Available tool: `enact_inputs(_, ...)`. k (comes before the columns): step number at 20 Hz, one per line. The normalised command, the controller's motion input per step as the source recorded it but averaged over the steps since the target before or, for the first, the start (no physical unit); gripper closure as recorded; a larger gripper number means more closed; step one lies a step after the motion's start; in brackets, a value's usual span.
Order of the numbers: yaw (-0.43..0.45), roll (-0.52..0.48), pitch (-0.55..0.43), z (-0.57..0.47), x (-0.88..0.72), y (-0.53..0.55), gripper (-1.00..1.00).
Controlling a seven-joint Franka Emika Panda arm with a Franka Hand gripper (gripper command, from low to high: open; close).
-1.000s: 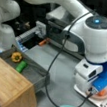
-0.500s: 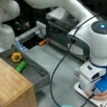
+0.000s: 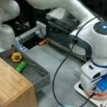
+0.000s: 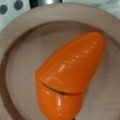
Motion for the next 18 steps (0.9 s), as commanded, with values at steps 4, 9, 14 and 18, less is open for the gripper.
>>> enact_inputs(4, -0.040, -0.263, 0.132, -0.03, 0.30, 0.11, -1.00)
enact_inputs(9, -0.051, -0.268, 0.099, -0.01, 0.25, 0.10, -1.00)
enact_inputs(14, -0.052, -0.282, 0.063, -0.06, 0.18, 0.12, -1.00)
enact_inputs(18, -0.050, -0.321, 0.049, -0.08, 0.06, 0.12, -1.00)
